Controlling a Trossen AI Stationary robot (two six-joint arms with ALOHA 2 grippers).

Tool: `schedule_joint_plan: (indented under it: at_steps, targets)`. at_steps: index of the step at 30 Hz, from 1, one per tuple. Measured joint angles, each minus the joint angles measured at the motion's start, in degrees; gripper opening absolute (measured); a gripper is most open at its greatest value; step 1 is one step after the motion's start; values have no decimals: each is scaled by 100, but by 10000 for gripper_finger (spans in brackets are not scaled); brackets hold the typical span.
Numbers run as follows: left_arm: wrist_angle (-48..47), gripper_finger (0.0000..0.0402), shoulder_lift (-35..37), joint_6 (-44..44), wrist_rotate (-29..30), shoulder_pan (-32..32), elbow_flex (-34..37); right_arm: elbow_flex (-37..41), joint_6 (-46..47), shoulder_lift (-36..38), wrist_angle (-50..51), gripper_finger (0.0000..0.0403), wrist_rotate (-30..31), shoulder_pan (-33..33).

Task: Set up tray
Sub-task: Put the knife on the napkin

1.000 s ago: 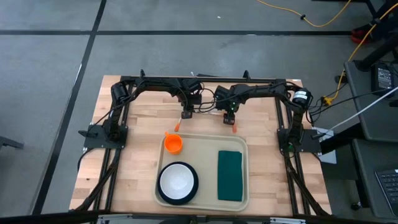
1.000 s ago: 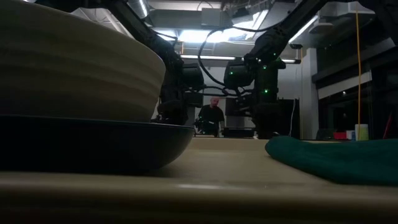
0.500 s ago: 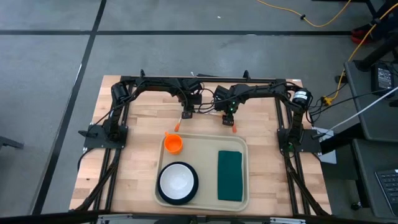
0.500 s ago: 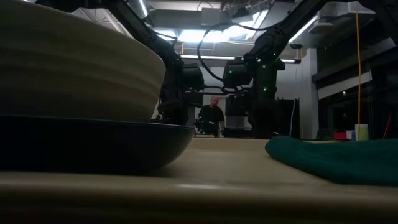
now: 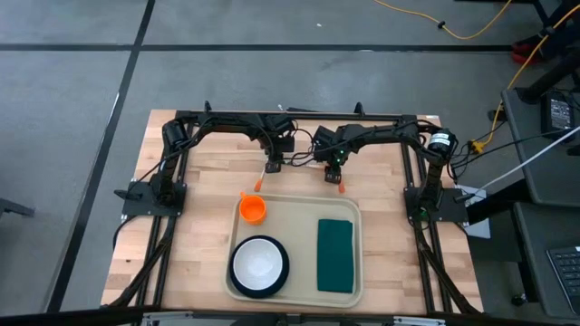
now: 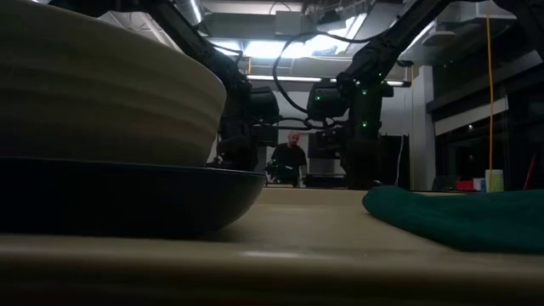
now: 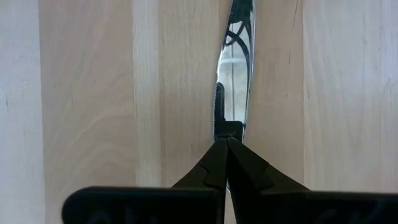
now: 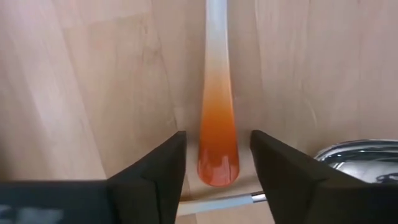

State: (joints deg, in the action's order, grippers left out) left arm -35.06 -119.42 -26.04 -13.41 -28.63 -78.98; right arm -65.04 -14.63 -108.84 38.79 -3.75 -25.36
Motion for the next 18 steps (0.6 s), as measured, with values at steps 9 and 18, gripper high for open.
schedule_joint_plan:
  at_steps: [9,18]
  targets:
    - [70,2,-4,77,-73,-13,0,7,-42,-11,-7,110,129,-2]
    - [134,1,-4,149,-161,-30,0,11,-59,-20,2,77,132,-2]
